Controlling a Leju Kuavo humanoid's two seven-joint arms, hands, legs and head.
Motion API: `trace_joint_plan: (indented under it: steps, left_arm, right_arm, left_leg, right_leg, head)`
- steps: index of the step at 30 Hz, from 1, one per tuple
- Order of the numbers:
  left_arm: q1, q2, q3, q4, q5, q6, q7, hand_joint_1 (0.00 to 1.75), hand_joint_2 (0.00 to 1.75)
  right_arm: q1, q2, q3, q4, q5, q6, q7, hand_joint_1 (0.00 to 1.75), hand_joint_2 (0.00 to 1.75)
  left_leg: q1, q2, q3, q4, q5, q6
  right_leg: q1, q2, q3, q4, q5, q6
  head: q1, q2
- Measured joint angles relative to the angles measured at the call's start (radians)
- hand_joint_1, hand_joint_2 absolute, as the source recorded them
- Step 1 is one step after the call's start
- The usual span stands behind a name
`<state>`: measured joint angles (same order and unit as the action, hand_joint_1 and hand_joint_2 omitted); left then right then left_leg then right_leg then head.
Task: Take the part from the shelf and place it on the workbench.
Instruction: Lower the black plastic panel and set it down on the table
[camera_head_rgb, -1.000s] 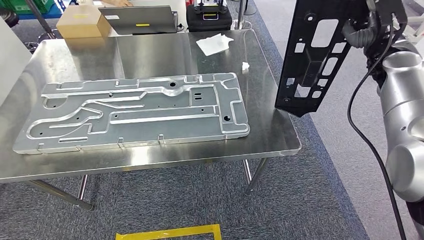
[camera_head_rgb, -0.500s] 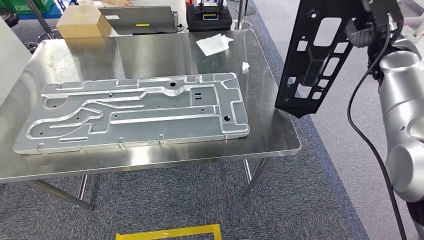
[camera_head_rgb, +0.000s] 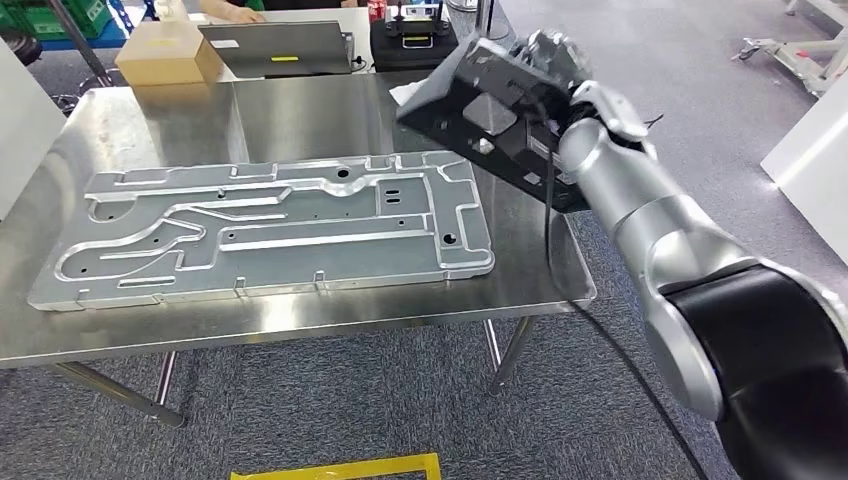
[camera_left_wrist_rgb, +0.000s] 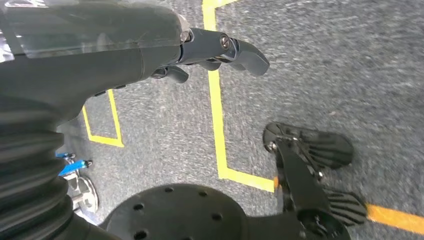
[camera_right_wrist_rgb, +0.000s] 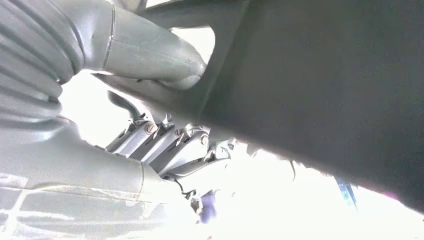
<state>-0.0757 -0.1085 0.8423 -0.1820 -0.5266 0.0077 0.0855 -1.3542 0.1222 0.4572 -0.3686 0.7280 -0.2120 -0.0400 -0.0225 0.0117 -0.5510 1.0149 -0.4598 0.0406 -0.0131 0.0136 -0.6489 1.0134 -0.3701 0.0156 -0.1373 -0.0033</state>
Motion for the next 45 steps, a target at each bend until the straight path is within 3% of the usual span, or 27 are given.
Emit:
trace_joint_plan:
  steps: [9,14,22,33,45]
  left_arm:
    - [0.004,-0.006,0.007,0.0,0.013,0.058,0.032,0.0,1.75]
    - [0.004,-0.018,0.019,0.0,0.024,0.066,0.032,0.0,1.75]
    - [0.004,-0.02,0.027,0.0,0.015,0.055,0.028,0.0,1.75]
    - [0.005,0.042,0.028,0.0,-0.007,0.017,0.074,0.0,1.75]
    - [0.006,0.045,0.033,0.0,-0.011,-0.013,0.077,0.0,1.75]
  right_arm:
    - [0.039,0.151,0.01,0.005,0.01,0.014,0.016,1.75,1.75]
    - [0.054,0.199,0.023,-0.008,-0.006,0.03,0.024,1.75,1.75]
    - [0.062,0.215,0.039,-0.018,-0.022,0.032,0.048,1.75,1.75]
    - [0.053,0.215,0.029,-0.018,0.007,0.063,0.086,1.75,1.75]
    - [0.048,0.215,-0.018,-0.005,0.033,0.101,0.092,1.75,1.75]
  left_leg:
    - [-0.001,-0.004,-0.021,0.001,0.007,-0.001]
    - [-0.001,-0.006,-0.022,0.001,0.006,-0.001]
    - [-0.001,-0.006,-0.023,0.001,0.006,0.0]
    - [-0.001,-0.006,-0.023,0.001,0.006,0.0]
    - [-0.003,-0.007,-0.024,0.002,0.005,0.001]
  right_leg:
    - [-0.001,-0.003,-0.019,0.0,0.008,-0.002]
    - [-0.001,-0.005,-0.02,-0.001,0.007,-0.003]
    - [-0.001,-0.006,-0.02,-0.002,0.007,-0.003]
    - [-0.001,-0.006,-0.02,-0.002,0.007,-0.003]
    - [-0.002,-0.006,-0.019,-0.004,0.008,-0.002]
  head:
    - [0.0,0.0]
    - [0.0,0.0]
    - [0.0,0.0]
    - [0.0,0.0]
    - [0.0,0.0]
